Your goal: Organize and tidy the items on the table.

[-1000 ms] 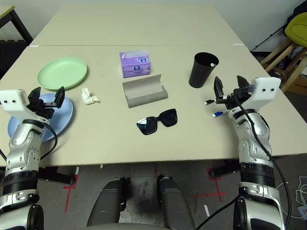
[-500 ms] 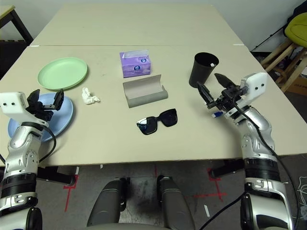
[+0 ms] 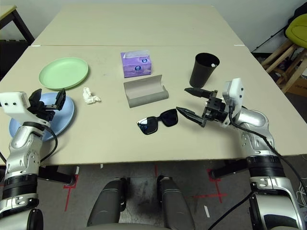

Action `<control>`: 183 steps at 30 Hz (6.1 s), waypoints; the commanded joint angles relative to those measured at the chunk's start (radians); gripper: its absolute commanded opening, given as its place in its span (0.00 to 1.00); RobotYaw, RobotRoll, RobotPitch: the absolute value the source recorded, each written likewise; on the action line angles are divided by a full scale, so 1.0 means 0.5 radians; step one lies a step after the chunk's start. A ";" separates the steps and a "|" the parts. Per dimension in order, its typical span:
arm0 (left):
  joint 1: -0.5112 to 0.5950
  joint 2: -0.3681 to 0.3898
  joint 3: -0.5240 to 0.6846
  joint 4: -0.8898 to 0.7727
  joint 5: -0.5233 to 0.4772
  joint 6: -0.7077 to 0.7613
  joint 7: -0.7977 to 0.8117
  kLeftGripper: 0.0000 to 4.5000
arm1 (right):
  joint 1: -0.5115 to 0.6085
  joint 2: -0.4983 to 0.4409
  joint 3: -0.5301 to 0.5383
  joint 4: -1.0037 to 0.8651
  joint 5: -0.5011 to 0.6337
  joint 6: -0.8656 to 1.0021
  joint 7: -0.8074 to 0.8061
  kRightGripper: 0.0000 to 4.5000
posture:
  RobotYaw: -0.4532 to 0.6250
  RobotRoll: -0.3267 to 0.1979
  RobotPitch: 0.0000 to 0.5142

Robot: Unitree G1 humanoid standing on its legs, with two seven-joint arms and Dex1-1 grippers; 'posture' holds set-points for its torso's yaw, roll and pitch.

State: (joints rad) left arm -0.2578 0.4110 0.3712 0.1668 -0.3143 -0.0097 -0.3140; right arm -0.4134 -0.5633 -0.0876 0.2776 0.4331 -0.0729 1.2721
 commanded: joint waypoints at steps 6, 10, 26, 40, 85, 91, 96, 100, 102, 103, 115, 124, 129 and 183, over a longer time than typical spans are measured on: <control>0.026 -0.017 -0.049 -0.096 0.003 0.090 0.005 1.00 | -0.032 -0.013 0.022 -0.008 0.004 -0.120 0.184 0.99 | 0.56 0.62 0.27; 0.019 0.025 -0.055 -0.129 -0.025 0.175 -0.045 1.00 | -0.045 -0.006 0.020 0.008 0.016 -0.121 0.208 0.99 | 0.57 0.62 0.27; -0.030 0.570 0.104 0.044 -0.175 0.749 -0.357 1.00 | -0.040 0.080 0.034 -0.036 0.000 -0.150 0.141 0.99 | 0.58 0.62 0.27; -0.137 0.836 0.281 0.146 -0.225 1.369 -0.222 1.00 | -0.042 0.090 0.029 -0.027 0.002 -0.176 0.125 0.99 | 0.58 0.62 0.27; -0.050 0.973 0.409 0.538 -0.186 1.461 -0.356 0.60 | 0.017 0.064 0.049 -0.120 -0.004 -0.155 0.117 1.00 | 0.56 0.62 0.28; -0.042 0.983 0.372 0.559 -0.192 1.507 -0.417 0.09 | 0.015 0.062 0.046 -0.129 -0.001 -0.153 0.106 1.00 | 0.56 0.62 0.28; -0.044 0.990 0.363 0.578 -0.193 1.533 -0.455 0.01 | 0.009 0.063 0.046 -0.140 0.003 -0.149 0.092 1.00 | 0.56 0.62 0.28; -0.047 0.990 0.365 0.585 -0.209 1.551 -0.483 0.01 | 0.009 0.062 0.046 -0.135 -0.004 -0.154 0.087 1.00 | 0.56 0.62 0.27; -0.049 0.993 0.365 0.584 -0.219 1.563 -0.497 0.01 | 0.008 0.060 0.048 -0.131 -0.007 -0.156 0.085 1.00 | 0.56 0.62 0.27; -0.048 0.996 0.366 0.578 -0.232 1.580 -0.514 0.01 | 0.008 0.060 0.049 -0.127 -0.009 -0.158 0.084 1.00 | 0.56 0.62 0.27; -0.108 1.101 0.408 0.547 -0.336 1.751 -0.624 0.01 | 0.014 0.055 0.046 -0.102 -0.021 -0.168 0.078 1.00 | 0.56 0.62 0.27; -0.197 1.188 0.407 0.535 -0.374 1.834 -0.685 0.01 | 0.005 0.061 0.053 -0.070 -0.036 -0.186 0.081 1.00 | 0.57 0.62 0.27; -0.296 1.209 0.409 0.570 -0.395 1.874 -0.715 0.01 | -0.008 0.065 0.056 -0.053 -0.042 -0.198 0.084 1.00 | 0.56 0.62 0.26; -1.730 0.750 -0.027 1.966 0.067 0.903 -0.283 0.01 | 0.126 0.130 -0.012 -0.340 0.122 0.245 -0.300 1.00 | 0.54 0.62 0.27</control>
State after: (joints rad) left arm -1.1000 0.7945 0.3534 1.1218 -0.2924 0.4725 -0.4837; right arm -0.3649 -0.4961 -0.0922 0.1213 0.4947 0.0510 1.1258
